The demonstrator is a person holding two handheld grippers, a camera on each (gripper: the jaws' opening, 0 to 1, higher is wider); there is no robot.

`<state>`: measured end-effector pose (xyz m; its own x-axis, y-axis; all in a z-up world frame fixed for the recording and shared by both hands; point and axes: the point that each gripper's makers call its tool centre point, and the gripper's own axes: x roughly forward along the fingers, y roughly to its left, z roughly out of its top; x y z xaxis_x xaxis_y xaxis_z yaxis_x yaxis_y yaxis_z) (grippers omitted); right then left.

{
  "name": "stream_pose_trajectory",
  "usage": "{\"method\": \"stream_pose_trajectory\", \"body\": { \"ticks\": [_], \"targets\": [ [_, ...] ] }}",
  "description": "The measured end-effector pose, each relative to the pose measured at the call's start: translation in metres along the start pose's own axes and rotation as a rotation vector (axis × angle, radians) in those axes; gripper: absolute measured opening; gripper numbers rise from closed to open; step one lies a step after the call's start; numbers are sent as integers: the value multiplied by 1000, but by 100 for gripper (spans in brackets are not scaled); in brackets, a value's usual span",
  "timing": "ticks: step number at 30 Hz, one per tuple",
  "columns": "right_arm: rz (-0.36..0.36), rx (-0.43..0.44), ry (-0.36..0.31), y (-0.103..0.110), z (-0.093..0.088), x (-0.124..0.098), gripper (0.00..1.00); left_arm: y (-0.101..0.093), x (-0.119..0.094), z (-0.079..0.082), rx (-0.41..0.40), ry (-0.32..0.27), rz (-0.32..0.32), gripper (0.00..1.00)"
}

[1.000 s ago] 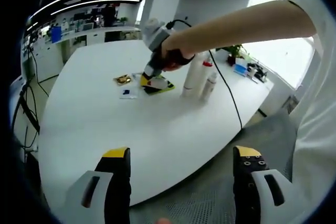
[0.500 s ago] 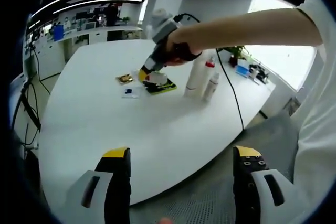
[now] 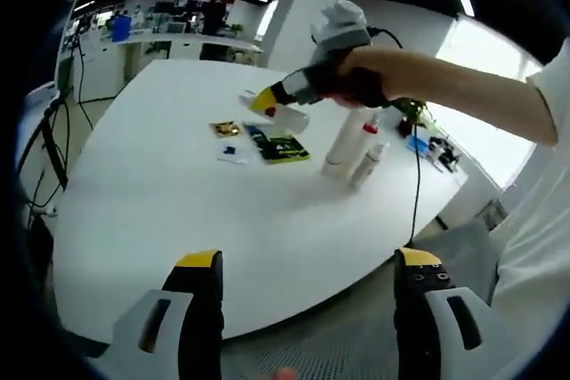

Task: Arrange the skincare products in the storage area until every visible bottle or jar stands upright without overlapping.

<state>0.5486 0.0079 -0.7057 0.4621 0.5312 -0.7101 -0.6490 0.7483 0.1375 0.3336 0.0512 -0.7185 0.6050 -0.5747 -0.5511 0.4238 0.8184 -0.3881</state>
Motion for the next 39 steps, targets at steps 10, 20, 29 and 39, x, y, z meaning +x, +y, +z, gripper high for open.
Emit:
{"method": "stream_pose_trajectory", "body": {
  "ticks": [10,20,29,39],
  "targets": [
    [71,38,-137,12,11,-41,19,-3,4,-6,53,53,6,77],
    [115,95,-260,4,6,-76,19,-9,8,-9,75,113,-17,80],
    [218,161,-446,9,15,-111,19,-16,7,14,140,107,-22,82],
    [402,328,-589,19,7,-147,19,-57,12,71,144,-11,-137,79]
  ]
}}
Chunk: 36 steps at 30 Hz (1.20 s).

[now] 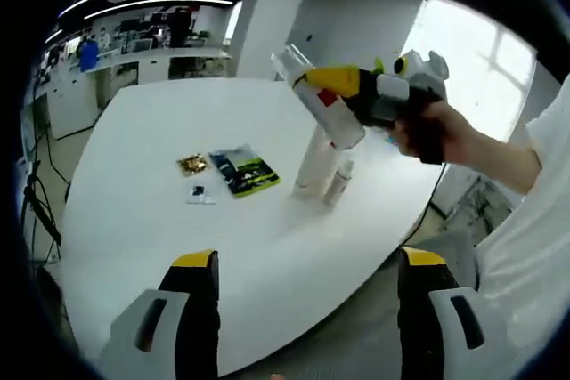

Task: Arrange the skincare products in the storage area until every visible bottle or jar stands upright without overlapping.

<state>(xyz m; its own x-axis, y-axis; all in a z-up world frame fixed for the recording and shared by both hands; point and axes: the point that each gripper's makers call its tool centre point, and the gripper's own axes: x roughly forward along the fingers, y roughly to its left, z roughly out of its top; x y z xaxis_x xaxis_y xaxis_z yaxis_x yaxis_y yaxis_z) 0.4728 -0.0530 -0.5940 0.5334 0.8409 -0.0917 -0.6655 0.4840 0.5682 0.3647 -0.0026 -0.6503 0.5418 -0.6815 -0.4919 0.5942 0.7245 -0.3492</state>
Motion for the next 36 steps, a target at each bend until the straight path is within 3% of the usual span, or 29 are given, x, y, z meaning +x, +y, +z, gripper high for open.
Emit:
{"method": "stream_pose_trajectory", "body": {
  "ticks": [5,11,21,33,36],
  "targets": [
    [64,52,-49,16,4,-14,19,-29,10,29,-25,-70,-122,76],
    [134,78,-86,32,4,-28,19,-53,19,50,-35,-109,-223,66],
    [279,142,-129,63,3,-51,19,-86,25,63,-42,-117,-363,49],
    [332,150,-172,79,6,-64,20,-103,24,72,-13,-119,-435,36],
    [337,144,-174,82,6,-65,20,-108,24,73,-9,-125,-457,29]
  ]
}}
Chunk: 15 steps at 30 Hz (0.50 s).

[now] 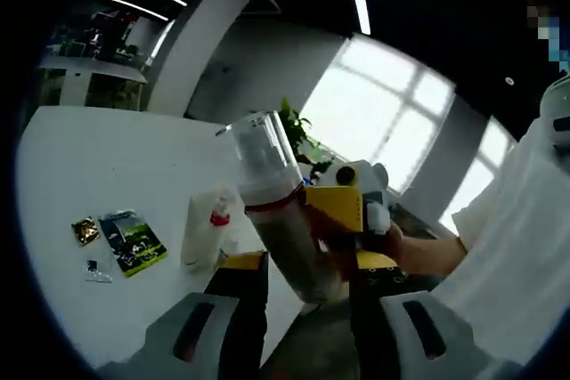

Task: Arrange the skincare products in the storage area until every visible bottle or jar stands upright without overlapping.

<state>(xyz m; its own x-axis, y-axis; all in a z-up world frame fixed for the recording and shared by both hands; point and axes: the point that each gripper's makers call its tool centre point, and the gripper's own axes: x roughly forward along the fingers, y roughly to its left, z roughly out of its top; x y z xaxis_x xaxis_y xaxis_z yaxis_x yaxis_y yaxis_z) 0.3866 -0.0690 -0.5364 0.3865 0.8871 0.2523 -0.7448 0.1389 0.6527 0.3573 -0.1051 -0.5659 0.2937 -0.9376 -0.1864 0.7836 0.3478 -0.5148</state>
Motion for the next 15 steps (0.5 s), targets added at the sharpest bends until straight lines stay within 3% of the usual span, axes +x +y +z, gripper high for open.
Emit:
{"method": "stream_pose_trajectory", "body": {
  "ticks": [8,15],
  "targets": [
    [-24,-23,7,1,-2,-13,20,-3,4,-6,18,34,-10,24],
    [-91,-50,29,-3,-1,-22,21,1,8,-15,134,153,18,22]
  ]
}}
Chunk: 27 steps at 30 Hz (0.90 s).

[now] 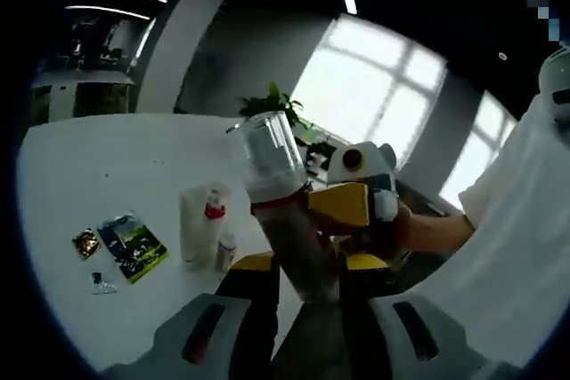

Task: Arrange the skincare products in the storage area until every visible bottle or jar stands upright without overlapping.

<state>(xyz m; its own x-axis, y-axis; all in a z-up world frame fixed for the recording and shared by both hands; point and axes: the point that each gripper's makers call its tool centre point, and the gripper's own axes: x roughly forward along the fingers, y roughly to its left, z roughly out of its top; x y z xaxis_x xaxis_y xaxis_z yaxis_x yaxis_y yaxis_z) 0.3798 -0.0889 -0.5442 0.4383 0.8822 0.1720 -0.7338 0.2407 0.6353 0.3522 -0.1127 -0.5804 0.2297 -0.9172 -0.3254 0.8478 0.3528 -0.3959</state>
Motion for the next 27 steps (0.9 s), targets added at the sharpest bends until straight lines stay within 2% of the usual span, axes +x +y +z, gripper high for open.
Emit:
{"method": "stream_pose_trajectory", "body": {
  "ticks": [3,6,7,8,9,11,16,21,27],
  "targets": [
    [-12,-39,12,-1,4,-3,21,-2,2,-6,60,63,-4,22],
    [4,-94,15,5,12,-1,23,-2,4,-12,72,102,-4,18],
    [8,-103,10,7,15,0,23,-2,4,-14,66,108,-6,17],
    [-16,-144,44,3,12,0,23,-3,4,-13,61,98,-17,17],
    [-8,-159,59,4,11,0,22,-3,4,-14,39,102,-23,17],
    [-6,-202,99,4,7,-1,22,-4,4,-16,46,111,-31,17],
    [5,-233,135,6,3,-5,21,-5,6,-22,69,145,-45,17],
    [-21,-278,124,9,10,-8,21,-6,11,-16,105,132,-49,18],
    [-56,-343,120,9,12,-7,21,-4,15,10,133,54,-30,19]
  ]
}}
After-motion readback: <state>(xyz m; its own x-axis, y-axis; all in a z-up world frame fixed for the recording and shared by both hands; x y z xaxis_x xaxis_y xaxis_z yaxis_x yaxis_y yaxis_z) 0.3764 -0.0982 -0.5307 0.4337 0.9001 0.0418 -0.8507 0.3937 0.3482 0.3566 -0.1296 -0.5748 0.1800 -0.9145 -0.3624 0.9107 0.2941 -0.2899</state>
